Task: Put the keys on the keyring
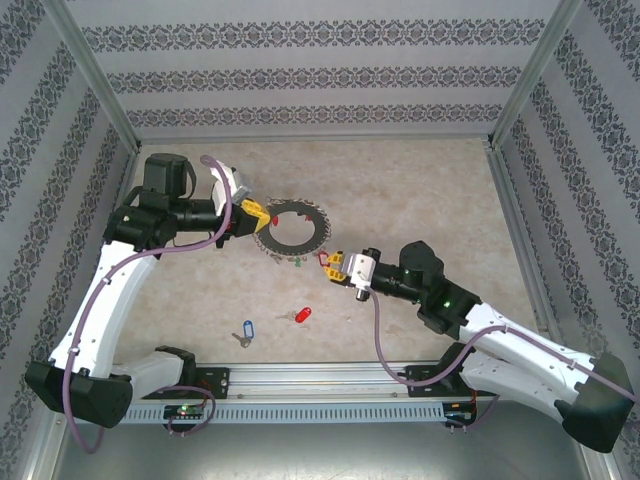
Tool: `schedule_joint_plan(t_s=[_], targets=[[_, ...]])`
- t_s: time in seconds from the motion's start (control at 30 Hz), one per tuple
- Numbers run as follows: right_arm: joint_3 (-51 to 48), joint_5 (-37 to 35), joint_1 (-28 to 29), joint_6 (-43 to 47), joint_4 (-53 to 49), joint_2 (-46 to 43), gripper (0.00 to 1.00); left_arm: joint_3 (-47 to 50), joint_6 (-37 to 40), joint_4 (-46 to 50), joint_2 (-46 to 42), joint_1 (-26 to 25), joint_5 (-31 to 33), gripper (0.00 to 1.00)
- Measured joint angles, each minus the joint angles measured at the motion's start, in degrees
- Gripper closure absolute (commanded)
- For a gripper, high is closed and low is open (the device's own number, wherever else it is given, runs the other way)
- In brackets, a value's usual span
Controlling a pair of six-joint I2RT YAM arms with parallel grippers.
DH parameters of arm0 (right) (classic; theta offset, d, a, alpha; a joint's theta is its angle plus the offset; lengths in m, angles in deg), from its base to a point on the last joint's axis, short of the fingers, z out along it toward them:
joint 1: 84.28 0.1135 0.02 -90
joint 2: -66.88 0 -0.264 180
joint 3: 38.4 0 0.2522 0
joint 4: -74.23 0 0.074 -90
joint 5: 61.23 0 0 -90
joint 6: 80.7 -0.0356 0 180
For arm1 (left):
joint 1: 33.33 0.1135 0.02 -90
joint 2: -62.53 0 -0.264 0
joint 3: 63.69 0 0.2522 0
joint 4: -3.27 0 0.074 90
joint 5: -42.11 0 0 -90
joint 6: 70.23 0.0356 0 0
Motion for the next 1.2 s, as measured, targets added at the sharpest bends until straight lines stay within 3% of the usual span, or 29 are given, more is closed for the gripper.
schedule_joint_plan(t_s=[0.3,0.6,0.83,1.2], targets=[[0.0,-3.0,3.8,-1.5,4.5,5.6,0.80,0.0,-2.1,-2.4,-1.0,0.0,0.0,1.00],[0.0,-9.1,4.2,-1.9,11.9,12.2,0.79,0.8,-3.6,-4.4,-1.2,0.0,0.8,1.00],[0.4,-11.7,4.5,-2.0,16.2,14.3,0.83,1.5,-4.7,-5.9,-1.2,0.0,0.9,1.00],[0.6,-15.1,5.7,-2.1,20.4,15.3,0.80,1.6,-6.0,-7.8,-1.2,0.0,1.5,1.00]])
